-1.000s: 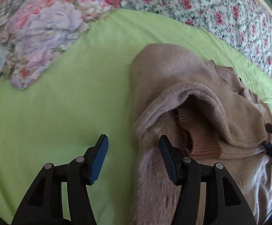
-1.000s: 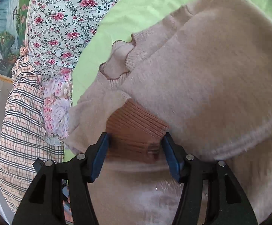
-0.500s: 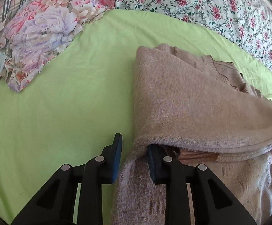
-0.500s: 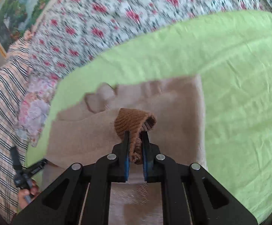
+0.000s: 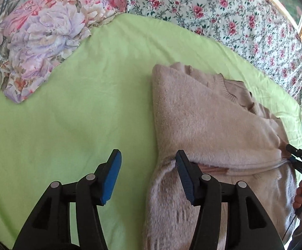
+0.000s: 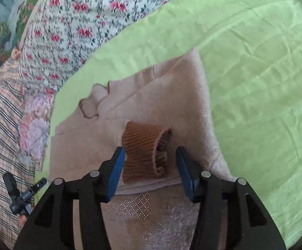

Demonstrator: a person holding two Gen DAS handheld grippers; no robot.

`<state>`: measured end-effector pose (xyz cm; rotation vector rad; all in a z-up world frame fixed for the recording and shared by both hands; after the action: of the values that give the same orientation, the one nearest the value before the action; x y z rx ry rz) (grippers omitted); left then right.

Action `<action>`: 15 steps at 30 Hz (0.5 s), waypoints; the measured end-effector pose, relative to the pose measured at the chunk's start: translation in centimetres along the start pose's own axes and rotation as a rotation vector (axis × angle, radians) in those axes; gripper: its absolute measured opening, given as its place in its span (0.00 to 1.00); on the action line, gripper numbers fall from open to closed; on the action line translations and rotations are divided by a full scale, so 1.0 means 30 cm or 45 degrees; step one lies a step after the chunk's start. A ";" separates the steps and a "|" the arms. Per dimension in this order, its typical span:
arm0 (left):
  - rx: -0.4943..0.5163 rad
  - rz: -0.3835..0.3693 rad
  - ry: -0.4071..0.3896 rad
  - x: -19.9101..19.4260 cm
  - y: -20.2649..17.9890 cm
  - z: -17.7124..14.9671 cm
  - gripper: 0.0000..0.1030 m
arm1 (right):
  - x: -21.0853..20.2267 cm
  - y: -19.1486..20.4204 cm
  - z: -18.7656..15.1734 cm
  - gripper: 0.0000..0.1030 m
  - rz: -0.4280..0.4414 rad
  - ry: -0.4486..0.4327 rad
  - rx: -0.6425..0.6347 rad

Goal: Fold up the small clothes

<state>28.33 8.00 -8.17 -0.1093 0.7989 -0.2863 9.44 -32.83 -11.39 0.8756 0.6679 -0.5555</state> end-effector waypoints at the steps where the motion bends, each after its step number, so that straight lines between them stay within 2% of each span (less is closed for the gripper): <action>1: 0.011 0.008 0.010 0.019 -0.007 -0.001 0.53 | 0.003 0.020 0.008 0.31 -0.008 -0.003 -0.034; 2: 0.027 0.025 0.023 0.039 -0.016 -0.007 0.53 | -0.011 0.043 0.028 0.11 -0.026 -0.041 -0.087; 3: 0.048 0.048 0.039 0.059 -0.020 -0.016 0.53 | -0.039 0.066 0.054 0.11 -0.026 -0.096 -0.136; 5: 0.084 0.081 0.041 0.079 -0.020 -0.018 0.53 | -0.096 0.095 0.103 0.11 -0.098 -0.201 -0.246; 6: 0.099 0.092 0.034 0.078 -0.024 -0.020 0.54 | -0.097 0.086 0.106 0.11 -0.148 -0.199 -0.282; 9: 0.102 0.104 0.040 0.079 -0.016 -0.023 0.55 | -0.043 -0.005 0.062 0.11 -0.298 -0.063 -0.294; 11: 0.093 0.105 0.047 0.074 -0.012 -0.026 0.55 | -0.049 -0.065 0.028 0.11 -0.271 -0.019 -0.170; 15: 0.106 0.122 0.078 0.031 -0.012 -0.077 0.54 | -0.137 -0.050 0.011 0.14 -0.190 -0.059 -0.102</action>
<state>27.20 7.40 -10.36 0.0156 0.8492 -0.2330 5.76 -33.20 -9.03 0.7399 0.7126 -0.6764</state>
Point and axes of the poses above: each gripper's, at about its wrist camera, not at the fingertips, and x roughly the way its jaws point, y to its left, z to its top, the point moved 9 cm from there along x, roughly the way its jaws point, and after that the axes turned 10 degrees about -y, right-handed, at the moved point
